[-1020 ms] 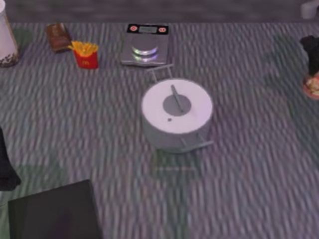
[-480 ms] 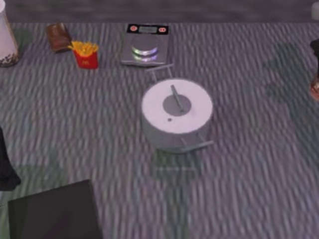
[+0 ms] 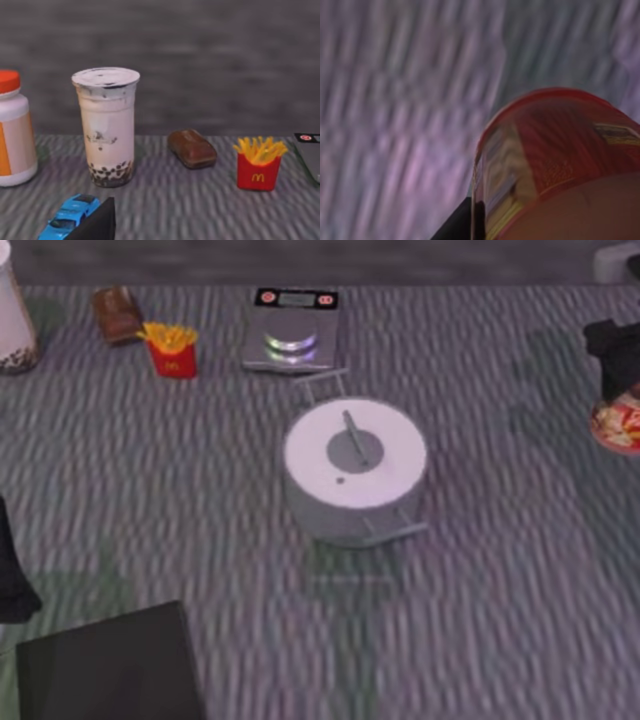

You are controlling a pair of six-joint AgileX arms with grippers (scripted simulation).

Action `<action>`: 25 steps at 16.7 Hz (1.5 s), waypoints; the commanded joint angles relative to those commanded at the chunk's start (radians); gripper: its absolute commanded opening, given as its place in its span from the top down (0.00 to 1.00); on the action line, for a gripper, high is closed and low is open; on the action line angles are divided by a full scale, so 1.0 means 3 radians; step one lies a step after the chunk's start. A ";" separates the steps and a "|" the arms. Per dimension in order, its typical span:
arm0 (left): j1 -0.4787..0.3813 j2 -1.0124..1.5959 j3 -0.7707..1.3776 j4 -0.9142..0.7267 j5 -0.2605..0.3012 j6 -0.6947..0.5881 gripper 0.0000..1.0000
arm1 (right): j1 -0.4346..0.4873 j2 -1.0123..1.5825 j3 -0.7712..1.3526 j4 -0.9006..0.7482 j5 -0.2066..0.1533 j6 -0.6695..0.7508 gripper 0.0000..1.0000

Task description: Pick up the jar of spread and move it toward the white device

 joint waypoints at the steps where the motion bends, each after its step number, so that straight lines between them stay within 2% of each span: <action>1: 0.0000 0.0000 0.0000 0.0000 0.0000 0.0000 0.00 | 0.0074 0.0005 -0.0047 0.0054 0.0019 0.0184 1.00; 6: 0.0000 0.0000 0.0000 0.0000 0.0000 0.0000 0.00 | 0.0484 0.0046 -0.0309 0.0335 0.0118 0.1261 1.00; 9: 0.0000 0.0000 0.0000 0.0000 0.0000 0.0000 0.00 | 0.0666 0.0040 -0.0419 0.0479 0.0164 0.1657 1.00; 16: 0.0000 0.0000 0.0000 0.0000 0.0000 0.0000 0.00 | 0.0702 0.0032 -0.0448 0.0524 0.0167 0.1743 1.00; 25: 0.0000 0.0000 0.0000 0.0000 0.0000 0.0000 0.00 | 0.0715 0.0193 -0.0867 0.1098 0.0178 0.1747 1.00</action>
